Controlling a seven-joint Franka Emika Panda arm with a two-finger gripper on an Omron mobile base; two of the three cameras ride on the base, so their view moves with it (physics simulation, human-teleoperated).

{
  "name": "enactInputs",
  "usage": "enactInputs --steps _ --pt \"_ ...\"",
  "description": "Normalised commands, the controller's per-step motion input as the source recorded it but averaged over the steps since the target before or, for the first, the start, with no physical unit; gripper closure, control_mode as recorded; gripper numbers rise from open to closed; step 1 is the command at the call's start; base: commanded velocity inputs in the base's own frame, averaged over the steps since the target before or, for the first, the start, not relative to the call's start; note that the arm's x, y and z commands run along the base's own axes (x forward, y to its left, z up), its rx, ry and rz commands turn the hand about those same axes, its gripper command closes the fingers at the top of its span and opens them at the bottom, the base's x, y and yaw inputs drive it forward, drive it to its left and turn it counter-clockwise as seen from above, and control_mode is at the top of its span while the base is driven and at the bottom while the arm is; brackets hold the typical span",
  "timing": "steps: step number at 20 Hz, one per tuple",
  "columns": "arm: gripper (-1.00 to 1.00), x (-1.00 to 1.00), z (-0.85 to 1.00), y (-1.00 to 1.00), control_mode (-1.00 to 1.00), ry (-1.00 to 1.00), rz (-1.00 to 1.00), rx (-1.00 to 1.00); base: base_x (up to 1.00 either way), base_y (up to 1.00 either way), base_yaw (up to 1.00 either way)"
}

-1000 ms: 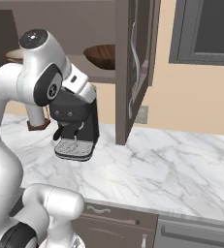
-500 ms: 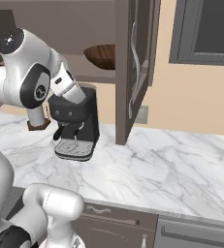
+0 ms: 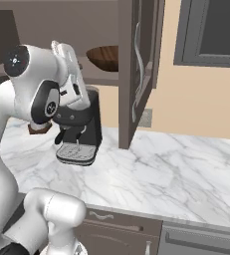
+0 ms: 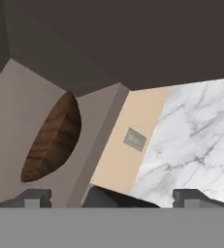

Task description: Pick up the bowls from the cabinet and place each bowl in front of a stool on the dining counter.

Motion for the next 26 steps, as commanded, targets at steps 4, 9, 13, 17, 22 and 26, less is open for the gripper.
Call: enactInputs --steps 4,9,13,17,22,26 --pt "-1.0 0.35 0.27 -0.29 -1.0 -0.02 0.07 0.19 0.0 0.0 0.0" --pt "-1.0 0.53 0.11 -0.15 -1.0 0.09 0.15 0.24 0.0 0.0 0.0" --pt "-1.0 0.58 0.0 -0.08 -1.0 0.07 0.13 0.23 0.0 0.0 0.0" --pt "-1.0 0.74 0.0 -0.02 -1.0 0.02 0.08 0.19 0.0 0.0 0.0" --pt "-1.0 0.75 0.0 0.0 -1.0 0.0 0.0 0.03 0.0 0.0 0.0" --pt "-1.0 0.69 -0.05 0.0 -1.0 0.0 0.0 0.0 0.0 0.0 0.0"
